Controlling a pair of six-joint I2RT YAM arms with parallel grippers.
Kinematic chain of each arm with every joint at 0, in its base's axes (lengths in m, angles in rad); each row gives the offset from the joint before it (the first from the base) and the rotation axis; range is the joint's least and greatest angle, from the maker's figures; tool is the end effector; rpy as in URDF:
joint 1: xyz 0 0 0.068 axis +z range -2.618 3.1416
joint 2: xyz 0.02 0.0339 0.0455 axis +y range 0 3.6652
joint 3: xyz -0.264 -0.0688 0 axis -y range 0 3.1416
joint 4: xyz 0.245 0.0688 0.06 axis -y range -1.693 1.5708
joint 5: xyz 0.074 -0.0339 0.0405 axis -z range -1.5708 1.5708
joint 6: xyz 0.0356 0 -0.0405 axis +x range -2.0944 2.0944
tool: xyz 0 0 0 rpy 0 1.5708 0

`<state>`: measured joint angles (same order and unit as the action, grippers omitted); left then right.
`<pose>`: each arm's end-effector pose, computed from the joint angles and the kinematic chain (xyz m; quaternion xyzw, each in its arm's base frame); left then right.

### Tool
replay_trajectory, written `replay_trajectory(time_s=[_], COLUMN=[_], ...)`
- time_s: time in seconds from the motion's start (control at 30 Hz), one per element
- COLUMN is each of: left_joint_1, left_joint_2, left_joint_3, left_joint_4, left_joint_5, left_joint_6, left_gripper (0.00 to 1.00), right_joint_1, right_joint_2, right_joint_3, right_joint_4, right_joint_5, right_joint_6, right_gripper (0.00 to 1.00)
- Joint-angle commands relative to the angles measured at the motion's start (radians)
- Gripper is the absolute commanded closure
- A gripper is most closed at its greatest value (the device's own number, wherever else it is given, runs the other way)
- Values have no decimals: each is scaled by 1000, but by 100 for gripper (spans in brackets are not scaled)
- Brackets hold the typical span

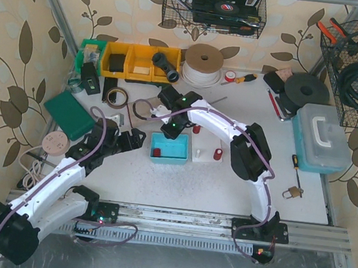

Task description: Install the large spring

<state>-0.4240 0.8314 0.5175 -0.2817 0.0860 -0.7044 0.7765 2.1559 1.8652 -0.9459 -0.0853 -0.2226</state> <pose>0.1667 -0.0786 0.2286 -0.1034 0.8768 -0.2824 0.3752 0.3215 0.3201 0.2174 -0.4782 0.8614 0.0859 0.1483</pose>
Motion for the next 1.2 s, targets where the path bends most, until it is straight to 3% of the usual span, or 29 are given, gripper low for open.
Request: replay_trajectory(time_s=[0.0, 0.5, 0.73, 1.17], left_joint_1=[16, 24, 27, 28], left_joint_2=[3, -7, 0, 37], left_joint_3=[-11, -17, -15, -2], left_joint_4=[31, 34, 36, 38], left_joint_5=[20, 23, 30, 44], left_joint_6=[2, -1, 0, 4], left_gripper=[5, 5, 5, 5], right_joint_1=[6, 2, -7, -11], right_joint_2=[24, 18, -25, -120], right_joint_3=[-19, -66, -130, -277], right_joint_4=[5, 51, 104, 113], right_joint_5=[11, 44, 91, 256], right_joint_6=[27, 114, 230, 479], right_gripper=[70, 77, 100, 100])
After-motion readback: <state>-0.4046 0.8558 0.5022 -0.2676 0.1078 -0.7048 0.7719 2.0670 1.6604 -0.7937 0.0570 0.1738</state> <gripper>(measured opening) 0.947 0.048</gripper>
